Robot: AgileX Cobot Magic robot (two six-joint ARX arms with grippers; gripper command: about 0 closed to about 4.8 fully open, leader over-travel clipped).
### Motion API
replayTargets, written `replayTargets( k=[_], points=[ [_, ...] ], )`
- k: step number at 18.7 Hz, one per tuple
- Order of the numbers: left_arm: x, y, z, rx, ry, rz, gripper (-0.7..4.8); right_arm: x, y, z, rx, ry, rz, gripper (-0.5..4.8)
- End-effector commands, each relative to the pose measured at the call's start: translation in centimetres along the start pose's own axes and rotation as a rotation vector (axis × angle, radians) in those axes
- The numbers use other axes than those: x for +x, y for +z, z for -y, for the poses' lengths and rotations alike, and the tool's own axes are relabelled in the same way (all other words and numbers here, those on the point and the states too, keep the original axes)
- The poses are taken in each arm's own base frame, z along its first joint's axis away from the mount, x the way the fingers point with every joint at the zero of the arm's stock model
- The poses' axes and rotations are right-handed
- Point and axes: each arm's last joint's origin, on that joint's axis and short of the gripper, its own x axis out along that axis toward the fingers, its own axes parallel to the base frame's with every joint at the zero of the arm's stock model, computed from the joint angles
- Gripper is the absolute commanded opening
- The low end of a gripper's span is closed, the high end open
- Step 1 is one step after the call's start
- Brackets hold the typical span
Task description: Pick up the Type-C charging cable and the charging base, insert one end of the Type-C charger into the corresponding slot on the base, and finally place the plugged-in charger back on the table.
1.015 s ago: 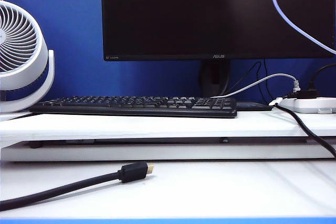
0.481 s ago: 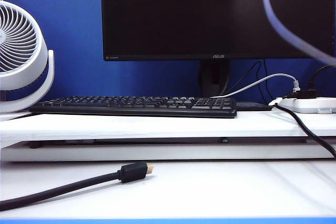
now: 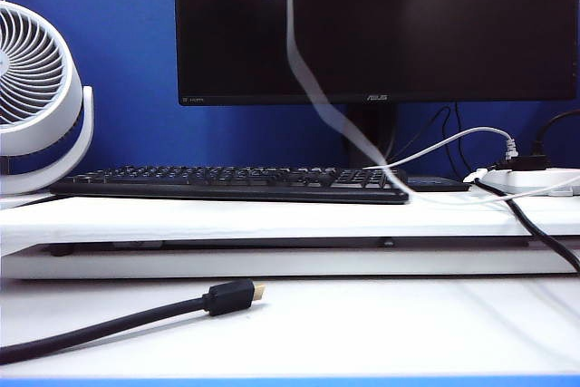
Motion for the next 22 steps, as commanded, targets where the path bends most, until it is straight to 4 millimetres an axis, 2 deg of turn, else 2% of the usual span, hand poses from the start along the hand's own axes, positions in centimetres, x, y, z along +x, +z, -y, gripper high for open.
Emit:
replayTargets(
  k=[1,4,8,9,10,13,14,19,20,21,22],
  points=[
    [2.2,-1.4,-0.7,0.045,0.043,-0.148,-0.05,-0.3,-0.6,-0.1,-0.035,-0.044,-0.055,1.85],
    [4.4,-2.9,-1.6,0.032,0.042,-0.281,-0.05,-0.6,-1.3,0.0,-0.036,-0.125,-0.102,1.85],
    [6.9,-4.2,-2.1,0.033,0.023,-0.37,-0.05,-0.6,-1.6,0.1,-0.019,-0.133,-0.122,1.85],
    [8.3,-4.7,-2.1,0.038,0.008,-0.404,-0.05,-0.6,-1.6,0.1,-0.019,-0.133,-0.121,1.85],
    [9.5,-5.4,-1.8,0.102,-0.015,-0.45,-0.05,-0.6,-1.6,0.1,-0.019,-0.133,-0.122,1.85],
    [11.0,-6.3,-1.4,0.188,-0.017,-0.523,-0.05,-0.6,-1.6,0.1,-0.019,-0.133,-0.122,1.85],
    [12.1,-6.9,-1.4,0.208,0.022,-0.567,-0.05,-0.6,-1.6,0.1,-0.019,-0.133,-0.122,1.85],
    [15.0,-8.7,-2.0,0.204,0.055,-0.662,-0.03,-0.6,-1.7,0.1,-0.012,-0.135,-0.127,1.85],
    [15.4,-9.0,-2.1,0.197,0.054,-0.674,0.18,-0.7,-1.7,0.1,-0.01,-0.136,-0.129,1.85],
    [15.6,-9.2,-2.2,0.188,0.054,-0.683,0.9,-0.7,-1.7,0.1,-0.008,-0.137,-0.131,1.85],
    [15.7,-9.3,-2.2,0.175,0.062,-0.685,2.06,-0.7,-1.7,0.1,-0.006,-0.138,-0.133,1.85]
  ],
)
